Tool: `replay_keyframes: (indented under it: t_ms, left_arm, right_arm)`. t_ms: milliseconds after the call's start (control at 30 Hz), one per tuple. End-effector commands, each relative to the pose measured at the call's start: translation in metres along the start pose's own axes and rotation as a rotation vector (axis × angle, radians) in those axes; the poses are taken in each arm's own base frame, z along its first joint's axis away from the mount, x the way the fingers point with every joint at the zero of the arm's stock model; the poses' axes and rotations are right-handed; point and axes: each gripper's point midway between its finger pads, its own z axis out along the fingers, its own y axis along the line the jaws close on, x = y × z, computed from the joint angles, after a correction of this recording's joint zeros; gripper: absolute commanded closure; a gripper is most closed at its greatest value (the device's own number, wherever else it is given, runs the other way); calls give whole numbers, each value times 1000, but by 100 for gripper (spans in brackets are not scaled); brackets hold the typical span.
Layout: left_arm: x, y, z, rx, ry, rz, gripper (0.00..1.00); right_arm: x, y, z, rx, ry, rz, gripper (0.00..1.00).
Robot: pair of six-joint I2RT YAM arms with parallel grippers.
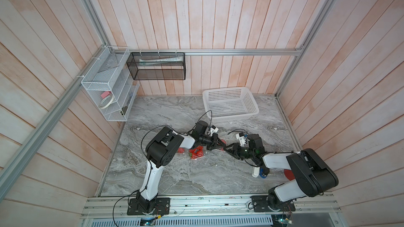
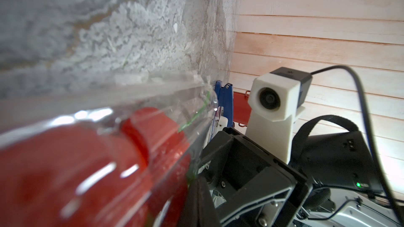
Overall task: Pack strawberries into containers
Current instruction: Close the packing box at the center of the board.
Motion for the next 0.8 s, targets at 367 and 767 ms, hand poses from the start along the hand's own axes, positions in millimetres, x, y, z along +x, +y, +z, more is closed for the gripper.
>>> replay_keyframes:
  t_ms: [367,767]
  left_arm:
    - [0,35,6,-66,2,-88,95]
    - [-3,35,4,-67,-1,-90,95]
  right_arm:
    - [6,-4,8,-49,2,16,75]
    - [11,-7,11,-60,26,31,73]
